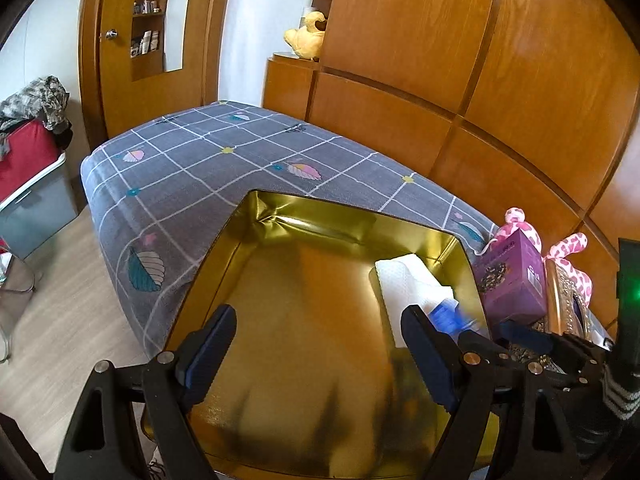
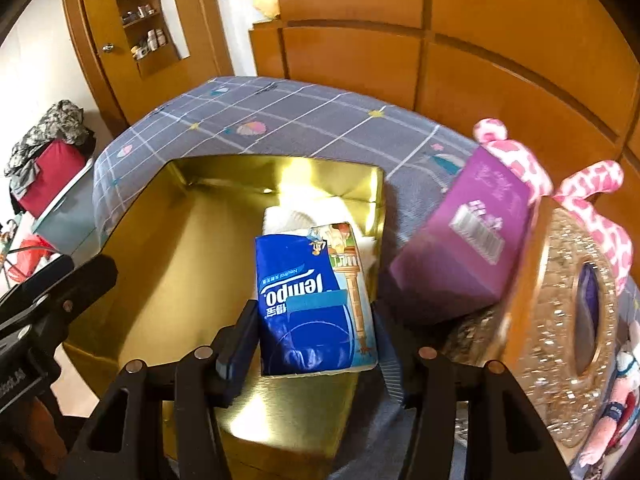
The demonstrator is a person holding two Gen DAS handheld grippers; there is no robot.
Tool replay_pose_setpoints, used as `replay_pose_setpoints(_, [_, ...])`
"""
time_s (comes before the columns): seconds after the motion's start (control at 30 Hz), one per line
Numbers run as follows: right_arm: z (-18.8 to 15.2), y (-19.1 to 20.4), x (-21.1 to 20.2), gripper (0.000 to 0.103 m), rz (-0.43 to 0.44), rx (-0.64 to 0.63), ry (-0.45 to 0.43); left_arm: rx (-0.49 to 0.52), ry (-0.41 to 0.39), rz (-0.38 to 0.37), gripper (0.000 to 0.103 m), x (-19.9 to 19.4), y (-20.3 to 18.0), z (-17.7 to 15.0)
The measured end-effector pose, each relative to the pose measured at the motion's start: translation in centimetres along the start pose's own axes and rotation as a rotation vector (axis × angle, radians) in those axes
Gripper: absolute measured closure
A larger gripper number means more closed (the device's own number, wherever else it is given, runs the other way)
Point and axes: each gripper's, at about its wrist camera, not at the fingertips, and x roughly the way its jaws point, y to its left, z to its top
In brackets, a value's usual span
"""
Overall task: Organize soft objects
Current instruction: 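Carry the blue Tempo pack into the gold tray and release it with the right tool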
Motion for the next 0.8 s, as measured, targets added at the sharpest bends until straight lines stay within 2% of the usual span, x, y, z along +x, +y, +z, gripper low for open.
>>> replay_pose_setpoints(0.1, [-0.2,0.1,-0.3,0.040,-0.025,-0.009,-0.010,0.009,0.001,-0.004,0.018,0.0,-0.2,-0.1])
replay_pose_setpoints(0.8, [-2.7,-2.7,-7.1,0.040,-0.168,0.090,-0.187,0.169,-0.007,-0.102,0.018,-2.3,-5.6,-2.1])
